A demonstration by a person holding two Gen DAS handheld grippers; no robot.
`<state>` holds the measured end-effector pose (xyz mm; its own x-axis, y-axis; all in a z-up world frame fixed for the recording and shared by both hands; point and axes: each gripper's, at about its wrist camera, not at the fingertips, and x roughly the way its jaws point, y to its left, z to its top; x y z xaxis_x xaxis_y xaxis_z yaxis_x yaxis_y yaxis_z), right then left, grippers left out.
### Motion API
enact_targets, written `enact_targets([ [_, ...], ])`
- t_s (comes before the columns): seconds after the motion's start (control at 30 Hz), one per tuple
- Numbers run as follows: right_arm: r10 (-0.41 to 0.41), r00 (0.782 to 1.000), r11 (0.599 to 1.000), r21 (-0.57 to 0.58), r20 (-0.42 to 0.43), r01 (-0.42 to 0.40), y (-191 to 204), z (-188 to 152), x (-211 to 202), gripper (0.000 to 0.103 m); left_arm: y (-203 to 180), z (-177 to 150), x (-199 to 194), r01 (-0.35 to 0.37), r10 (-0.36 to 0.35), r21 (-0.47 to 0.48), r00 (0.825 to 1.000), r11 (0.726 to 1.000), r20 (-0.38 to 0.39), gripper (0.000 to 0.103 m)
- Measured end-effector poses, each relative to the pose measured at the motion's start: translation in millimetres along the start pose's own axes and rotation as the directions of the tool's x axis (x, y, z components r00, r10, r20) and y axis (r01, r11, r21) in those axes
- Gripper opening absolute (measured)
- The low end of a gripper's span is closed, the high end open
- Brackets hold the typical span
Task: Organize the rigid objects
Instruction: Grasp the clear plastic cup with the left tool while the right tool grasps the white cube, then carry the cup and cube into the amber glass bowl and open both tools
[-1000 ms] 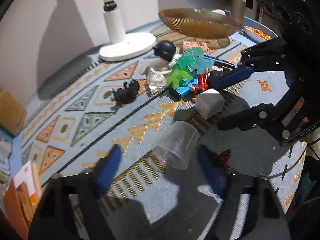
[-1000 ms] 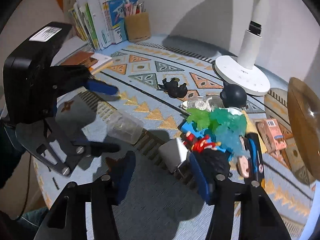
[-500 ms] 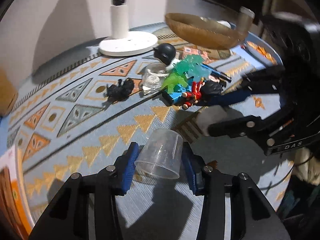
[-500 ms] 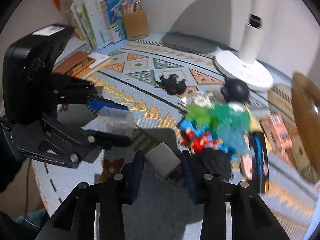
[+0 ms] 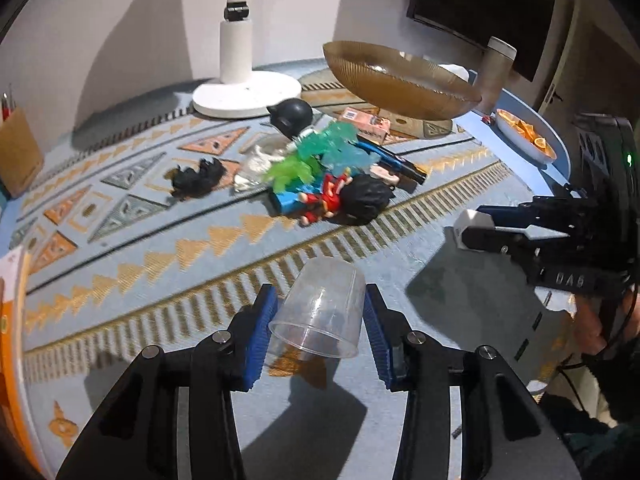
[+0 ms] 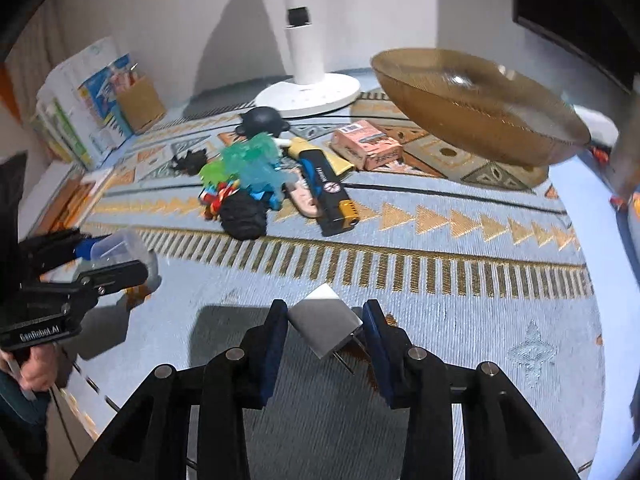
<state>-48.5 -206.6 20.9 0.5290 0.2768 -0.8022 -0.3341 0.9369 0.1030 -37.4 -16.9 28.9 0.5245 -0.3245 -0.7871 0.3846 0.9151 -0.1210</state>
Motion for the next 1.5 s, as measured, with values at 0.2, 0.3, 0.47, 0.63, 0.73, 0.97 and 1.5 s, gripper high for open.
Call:
enact_targets([
  [0.2, 0.041, 0.999, 0.990, -0.135, 0.016, -0.039, 7.3, 4.5, 7.9, 0.063, -6.3, 2.1, -1.4, 0.036, -0.036, 0.003, 0.999, 0.999, -0.025, 0.041],
  [0.3, 0.061, 0.998, 0.977, -0.204, 0.002, -0.059, 7.4, 4.3, 12.3, 0.044, -13.4, 5.5, -1.2, 0.036, -0.036, 0.019, 0.999, 0.999, -0.026, 0.041],
  [0.47, 0.152, 0.988, 0.957, -0.251, 0.009, -0.145, 1.5, -2.7, 0.3, 0.034, -31.2, 23.6, 6.5, 0.049, -0.048, 0.032, 0.999, 0.998, -0.026, 0.041],
  [0.63, 0.095, 0.984, 0.985, -0.154, 0.153, -0.071, -38.1, 35.5, -55.5, 0.034, -61.1, 79.9, -4.5, 0.095, -0.099, 0.062, 0.992, 0.994, 0.073, 0.041],
  [0.73, 0.015, 0.965, 0.999, -0.038, 0.260, -0.006, -77.9, 72.1, -92.9, 0.034, -78.5, 129.0, -8.5, 0.107, -0.115, 0.065, 0.982, 0.992, 0.150, 0.041],
  [0.97, -0.120, 0.983, 0.984, 0.150, 0.140, 0.099, -154.9, 131.4, -65.5, 0.034, -103.0, 208.8, 56.4, 0.108, -0.112, 0.043, 0.987, 0.993, 0.112, 0.041],
  [1.5, -0.207, 0.976, 0.952, 0.243, 0.063, 0.186, -195.8, 137.7, -34.7, 0.064, -90.9, 221.9, 98.6, 0.128, -0.127, -0.008, 0.989, 0.992, 0.080, 0.082],
])
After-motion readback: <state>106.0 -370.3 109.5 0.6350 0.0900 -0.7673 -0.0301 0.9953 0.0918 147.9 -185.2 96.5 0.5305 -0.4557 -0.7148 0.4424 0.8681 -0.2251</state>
